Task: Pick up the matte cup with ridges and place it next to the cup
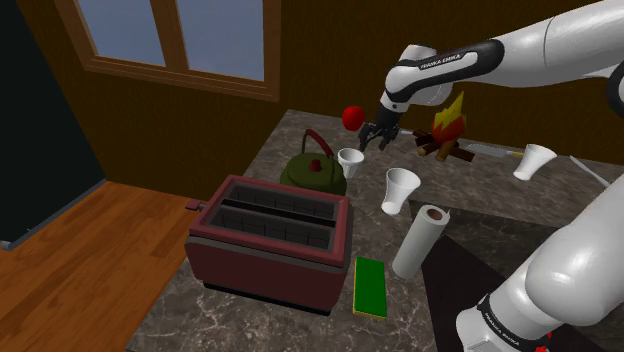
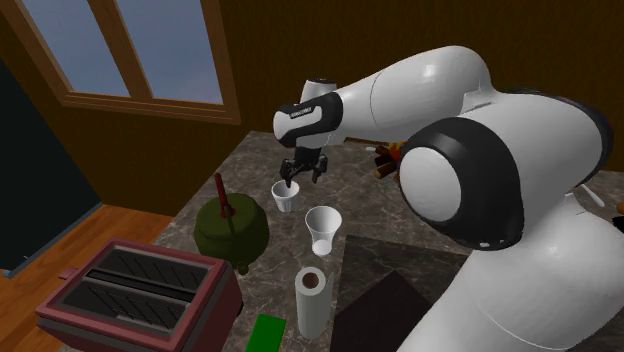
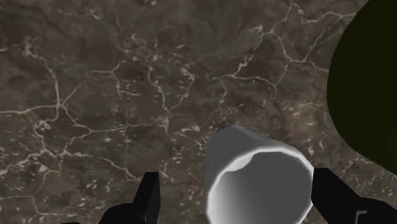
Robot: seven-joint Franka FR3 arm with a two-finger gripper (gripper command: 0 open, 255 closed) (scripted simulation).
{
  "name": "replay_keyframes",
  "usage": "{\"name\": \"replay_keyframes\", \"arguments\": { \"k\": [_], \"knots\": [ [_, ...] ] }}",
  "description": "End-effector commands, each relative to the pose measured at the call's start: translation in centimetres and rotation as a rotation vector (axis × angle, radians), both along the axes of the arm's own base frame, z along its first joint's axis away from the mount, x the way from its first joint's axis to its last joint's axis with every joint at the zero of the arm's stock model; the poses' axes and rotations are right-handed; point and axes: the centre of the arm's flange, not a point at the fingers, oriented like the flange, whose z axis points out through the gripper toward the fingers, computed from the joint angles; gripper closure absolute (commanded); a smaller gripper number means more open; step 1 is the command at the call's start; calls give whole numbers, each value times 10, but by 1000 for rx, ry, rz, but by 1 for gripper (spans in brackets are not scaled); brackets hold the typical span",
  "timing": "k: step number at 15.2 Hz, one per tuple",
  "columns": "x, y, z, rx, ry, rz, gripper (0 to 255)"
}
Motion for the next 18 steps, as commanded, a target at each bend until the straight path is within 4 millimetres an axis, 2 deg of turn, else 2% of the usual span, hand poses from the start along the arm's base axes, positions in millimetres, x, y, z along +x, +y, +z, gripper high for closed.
{"name": "replay_keyframes", "arguments": {
  "k": [1,4,11,18],
  "knots": [
    [18,-10,-18,15,-9,-17,0],
    [42,-21,-38,35,-19,-37,0],
    [47,-15,-74,35,-19,-37,0],
    [47,-14,-77,35,-19,-37,0]
  ]
}}
